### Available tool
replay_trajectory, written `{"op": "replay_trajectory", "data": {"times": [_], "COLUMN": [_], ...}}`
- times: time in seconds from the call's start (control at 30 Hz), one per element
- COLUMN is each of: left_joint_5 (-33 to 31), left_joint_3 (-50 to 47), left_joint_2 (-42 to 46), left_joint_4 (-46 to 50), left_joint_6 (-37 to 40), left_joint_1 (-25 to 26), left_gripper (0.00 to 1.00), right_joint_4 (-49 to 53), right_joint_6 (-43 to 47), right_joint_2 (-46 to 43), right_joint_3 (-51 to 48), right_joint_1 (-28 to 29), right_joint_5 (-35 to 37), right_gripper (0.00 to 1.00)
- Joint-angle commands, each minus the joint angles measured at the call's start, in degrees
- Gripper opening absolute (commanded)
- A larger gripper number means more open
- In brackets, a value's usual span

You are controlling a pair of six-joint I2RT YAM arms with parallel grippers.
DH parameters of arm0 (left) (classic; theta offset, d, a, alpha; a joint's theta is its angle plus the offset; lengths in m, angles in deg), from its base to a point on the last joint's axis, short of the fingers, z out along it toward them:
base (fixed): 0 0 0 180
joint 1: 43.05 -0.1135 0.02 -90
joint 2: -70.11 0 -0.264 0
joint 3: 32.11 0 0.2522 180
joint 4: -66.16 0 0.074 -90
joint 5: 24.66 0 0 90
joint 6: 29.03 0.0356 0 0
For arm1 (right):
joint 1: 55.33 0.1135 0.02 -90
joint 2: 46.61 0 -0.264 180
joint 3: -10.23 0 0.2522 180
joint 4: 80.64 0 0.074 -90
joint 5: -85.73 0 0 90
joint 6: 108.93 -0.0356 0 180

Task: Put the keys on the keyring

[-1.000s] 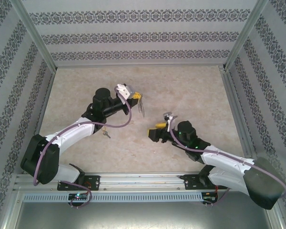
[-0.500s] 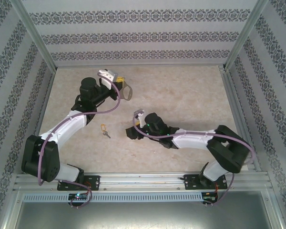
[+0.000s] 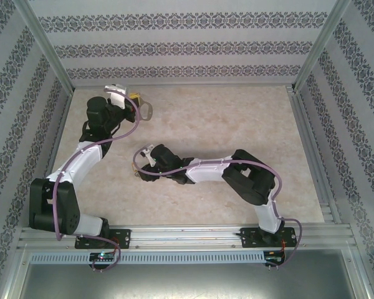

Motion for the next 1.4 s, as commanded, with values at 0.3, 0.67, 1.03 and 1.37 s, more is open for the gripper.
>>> {"op": "replay_trajectory", "data": {"times": [0.3, 0.67, 1.03, 1.37], "left_joint_5": [3.63, 4.21, 4.89, 5.68], "left_joint_3": [1.95, 1.91, 1.73, 1.64], "left_joint_2": [-1.08, -1.52, -1.78, -1.86], "left_joint_4": [-2.50, -3.26, -3.53, -3.94], "left_joint_6": [-5.82, -6.50, -6.61, -7.20], "left_joint_1": [-4.92, -5.75, -6.01, -6.01], "left_gripper": [0.00, 0.00, 0.00, 0.00], "right_joint_4": [10.98, 11.93, 12.49, 8.18], "right_joint_6": [6.79, 6.86, 6.83, 6.49], "right_joint_2": [9.30, 11.73, 13.21, 3.00], "right_joint_3": [13.15, 16.18, 18.05, 6.29], "right_joint_1": [2.71, 3.04, 3.06, 1.13], "right_joint_5": [5.85, 4.89, 4.39, 5.11], "right_gripper": [0.38, 0.31, 0.14, 0.00]}}
